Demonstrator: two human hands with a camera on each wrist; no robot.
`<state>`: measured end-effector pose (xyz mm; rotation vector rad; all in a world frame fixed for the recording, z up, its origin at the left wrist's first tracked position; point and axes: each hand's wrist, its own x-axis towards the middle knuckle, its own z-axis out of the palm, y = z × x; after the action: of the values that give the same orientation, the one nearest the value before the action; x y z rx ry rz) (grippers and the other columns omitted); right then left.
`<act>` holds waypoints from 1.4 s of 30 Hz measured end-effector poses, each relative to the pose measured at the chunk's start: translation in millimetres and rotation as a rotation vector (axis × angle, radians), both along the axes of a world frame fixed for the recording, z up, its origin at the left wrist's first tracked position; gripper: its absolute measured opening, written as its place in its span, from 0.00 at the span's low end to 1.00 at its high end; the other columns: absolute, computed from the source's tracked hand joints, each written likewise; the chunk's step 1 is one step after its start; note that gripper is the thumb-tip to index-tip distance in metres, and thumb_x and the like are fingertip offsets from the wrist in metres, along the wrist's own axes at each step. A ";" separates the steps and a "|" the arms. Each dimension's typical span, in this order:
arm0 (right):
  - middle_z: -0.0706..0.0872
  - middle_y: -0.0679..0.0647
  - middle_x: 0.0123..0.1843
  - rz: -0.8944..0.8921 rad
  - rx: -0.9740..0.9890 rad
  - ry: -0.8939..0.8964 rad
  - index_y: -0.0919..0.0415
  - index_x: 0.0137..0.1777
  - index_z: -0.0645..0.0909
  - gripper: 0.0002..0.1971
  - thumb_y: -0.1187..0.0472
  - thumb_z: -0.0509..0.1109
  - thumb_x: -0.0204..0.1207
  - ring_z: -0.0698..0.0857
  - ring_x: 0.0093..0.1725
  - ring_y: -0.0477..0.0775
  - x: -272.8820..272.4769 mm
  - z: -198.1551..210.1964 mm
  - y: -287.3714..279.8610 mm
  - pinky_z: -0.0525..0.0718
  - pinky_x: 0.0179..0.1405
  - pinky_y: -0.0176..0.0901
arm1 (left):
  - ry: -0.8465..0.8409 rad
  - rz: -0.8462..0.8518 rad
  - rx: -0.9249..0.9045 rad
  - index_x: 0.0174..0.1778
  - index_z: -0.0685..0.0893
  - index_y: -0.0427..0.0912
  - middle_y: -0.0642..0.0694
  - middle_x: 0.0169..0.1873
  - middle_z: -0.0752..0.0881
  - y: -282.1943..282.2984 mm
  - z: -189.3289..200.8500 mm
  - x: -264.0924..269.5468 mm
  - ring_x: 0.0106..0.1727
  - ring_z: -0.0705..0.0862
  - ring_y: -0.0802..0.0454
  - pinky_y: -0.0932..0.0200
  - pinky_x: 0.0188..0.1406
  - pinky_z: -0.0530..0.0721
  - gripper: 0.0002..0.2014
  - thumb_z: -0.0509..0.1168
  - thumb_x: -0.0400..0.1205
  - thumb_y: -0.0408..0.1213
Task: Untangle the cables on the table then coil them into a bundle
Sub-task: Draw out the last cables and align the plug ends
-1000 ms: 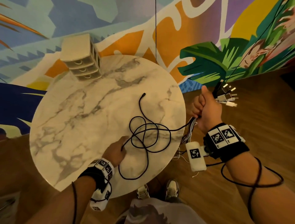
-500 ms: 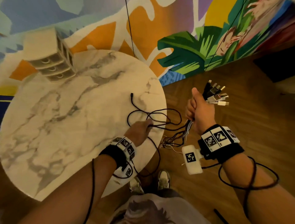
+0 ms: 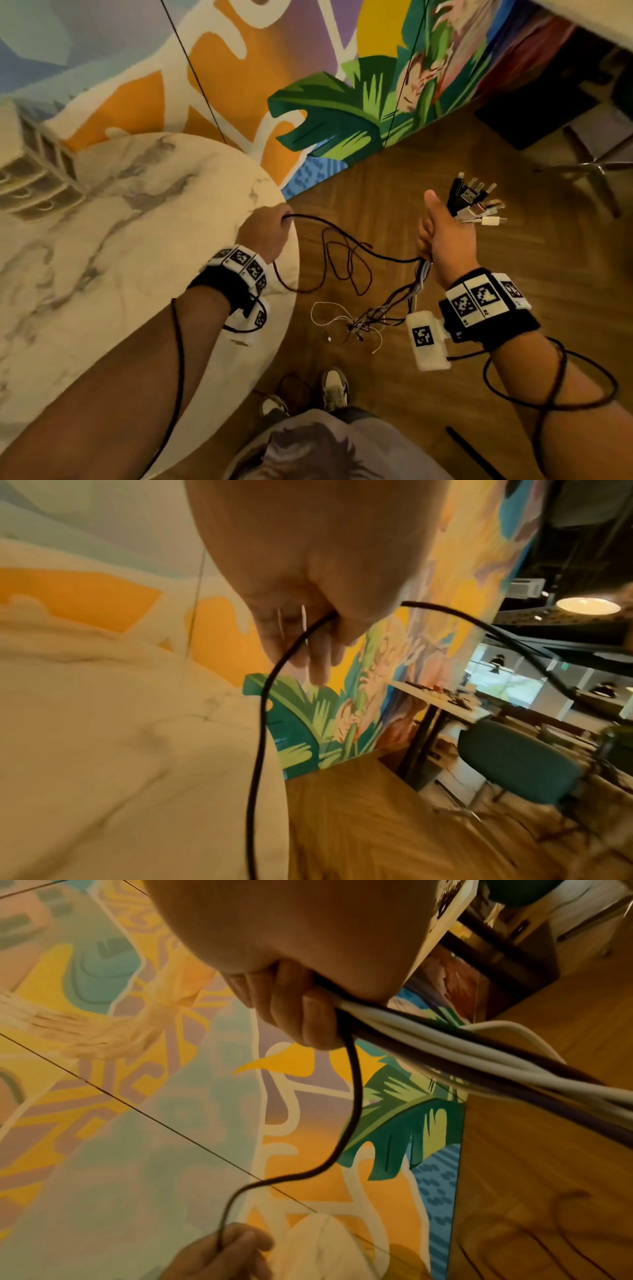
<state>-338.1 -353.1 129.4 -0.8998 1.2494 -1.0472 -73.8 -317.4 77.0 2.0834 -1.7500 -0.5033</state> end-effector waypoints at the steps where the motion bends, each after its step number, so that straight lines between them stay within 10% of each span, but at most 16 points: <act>1: 0.61 0.46 0.17 -0.020 0.003 0.020 0.55 0.24 0.59 0.26 0.51 0.63 0.82 0.59 0.16 0.45 -5.1 -2.2 -1.3 0.58 0.16 0.33 | -0.071 0.039 -0.044 0.45 0.82 0.39 0.36 0.41 0.84 -5.2 2.4 5.0 0.47 0.81 0.35 0.47 0.41 0.78 0.10 0.58 0.85 0.39; 6: 0.63 0.47 0.19 -0.056 0.005 0.068 0.54 0.25 0.60 0.25 0.51 0.65 0.81 0.61 0.19 0.46 -24.0 -12.3 -4.5 0.60 0.17 0.34 | -0.173 0.194 0.296 0.40 0.84 0.38 0.35 0.46 0.87 -22.2 12.0 17.2 0.48 0.83 0.34 0.48 0.44 0.82 0.24 0.55 0.84 0.55; 13: 0.66 0.43 0.16 -0.071 0.007 0.176 0.50 0.22 0.65 0.25 0.49 0.69 0.78 0.65 0.18 0.45 -37.4 -16.8 -9.5 0.64 0.23 0.42 | 0.205 0.355 -0.106 0.38 0.80 0.46 0.40 0.38 0.87 -43.8 26.1 2.1 0.44 0.84 0.34 0.42 0.44 0.85 0.18 0.54 0.78 0.56; 19: 0.67 0.43 0.15 -0.055 0.024 0.229 0.50 0.19 0.67 0.26 0.48 0.68 0.78 0.66 0.19 0.45 -41.5 -22.6 -8.2 0.65 0.25 0.43 | 0.177 0.165 -0.653 0.51 0.80 0.44 0.50 0.42 0.84 -45.5 64.6 -30.5 0.39 0.79 0.56 0.63 0.34 0.73 0.10 0.56 0.86 0.43; 23: 0.67 0.43 0.16 -0.058 0.036 0.225 0.48 0.18 0.70 0.25 0.47 0.68 0.77 0.65 0.20 0.47 -46.5 -24.2 -9.3 0.64 0.25 0.44 | 0.104 -0.035 0.382 0.38 0.80 0.49 0.41 0.42 0.87 -28.9 26.9 -31.1 0.40 0.83 0.46 0.51 0.43 0.82 0.13 0.56 0.82 0.29; 25: 0.67 0.43 0.16 -0.079 0.040 0.227 0.49 0.21 0.69 0.23 0.46 0.69 0.77 0.66 0.21 0.47 -49.1 -21.4 -12.6 0.64 0.24 0.45 | 0.146 -0.144 0.827 0.39 0.82 0.44 0.41 0.38 0.87 -12.8 11.0 -35.6 0.32 0.82 0.50 0.58 0.32 0.81 0.09 0.59 0.84 0.34; 36: 0.72 0.44 0.23 0.148 -0.037 0.282 0.47 0.29 0.70 0.17 0.48 0.67 0.78 0.71 0.22 0.45 -20.1 -8.6 -10.5 0.69 0.25 0.40 | 0.061 -0.276 0.200 0.37 0.82 0.44 0.46 0.34 0.87 -6.6 -5.9 -40.2 0.35 0.85 0.48 0.48 0.40 0.84 0.15 0.57 0.84 0.48; 38: 0.72 0.44 0.23 0.200 -0.057 0.278 0.45 0.27 0.71 0.18 0.48 0.67 0.78 0.70 0.23 0.46 -10.9 -8.4 -6.9 0.68 0.26 0.40 | -0.018 -0.313 0.287 0.48 0.83 0.49 0.47 0.44 0.87 -8.2 0.4 -51.2 0.45 0.86 0.44 0.45 0.48 0.85 0.05 0.61 0.82 0.39; 42: 0.68 0.47 0.21 0.196 -0.051 0.221 0.51 0.25 0.66 0.22 0.48 0.67 0.79 0.66 0.20 0.47 -5.9 -0.3 -6.3 0.66 0.23 0.42 | -0.467 -0.492 0.747 0.72 0.73 0.47 0.46 0.69 0.76 -0.5 13.9 -65.5 0.68 0.77 0.45 0.51 0.64 0.78 0.19 0.57 0.85 0.33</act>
<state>-343.9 -359.4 129.2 -1.1775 1.2906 -0.8434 -139.3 -317.9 90.8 2.3542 -2.6956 -0.9969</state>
